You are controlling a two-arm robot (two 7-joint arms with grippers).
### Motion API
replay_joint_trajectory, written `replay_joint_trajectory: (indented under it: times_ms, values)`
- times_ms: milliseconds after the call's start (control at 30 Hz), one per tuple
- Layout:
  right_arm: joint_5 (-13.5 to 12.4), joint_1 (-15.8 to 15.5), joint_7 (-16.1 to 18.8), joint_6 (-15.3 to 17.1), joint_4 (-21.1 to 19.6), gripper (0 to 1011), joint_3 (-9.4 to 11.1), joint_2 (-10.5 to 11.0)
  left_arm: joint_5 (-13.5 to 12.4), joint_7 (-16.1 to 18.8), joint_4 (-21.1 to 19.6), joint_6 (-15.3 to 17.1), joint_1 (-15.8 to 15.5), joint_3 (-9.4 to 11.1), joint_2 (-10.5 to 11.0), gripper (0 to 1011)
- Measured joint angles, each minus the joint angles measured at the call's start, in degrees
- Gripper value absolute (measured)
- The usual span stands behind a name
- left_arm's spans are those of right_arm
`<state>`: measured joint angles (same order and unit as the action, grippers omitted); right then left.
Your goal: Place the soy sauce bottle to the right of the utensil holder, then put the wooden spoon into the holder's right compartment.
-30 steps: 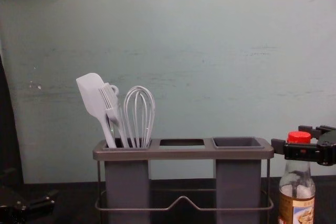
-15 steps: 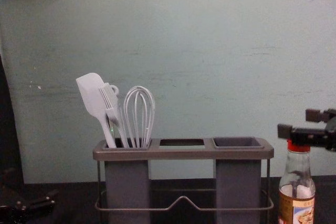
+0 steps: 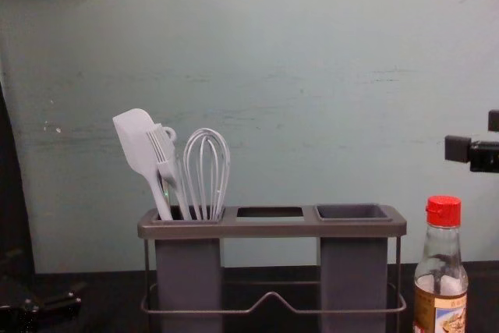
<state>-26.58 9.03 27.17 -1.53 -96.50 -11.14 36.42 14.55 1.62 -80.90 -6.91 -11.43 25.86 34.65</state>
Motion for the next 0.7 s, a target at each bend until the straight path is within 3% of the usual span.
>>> replay_joint_trajectory:
  times_ms: [267,500,667,700]
  values:
    - [-0.4,-4.8,0.9,0.3,-6.4,1002,1.6,2.3,0.0,0.0,0.0,0.0,0.0,0.0,0.0,1011]
    - [-0.7,-6.0,3.6,-0.4,-8.9,1002,0.1,3.6,0.0,0.0,0.0,0.0,0.0,0.0,0.0,1011]
    - [-0.6,-6.2,3.7,3.3,-11.6,1002,-1.9,4.6,0.0,0.0,0.0,0.0,0.0,0.0,0.0,1011]
    - [-0.4,-6.1,3.0,5.6,-12.7,1002,-2.6,4.9,0.0,0.0,0.0,0.0,0.0,0.0,0.0,1011]
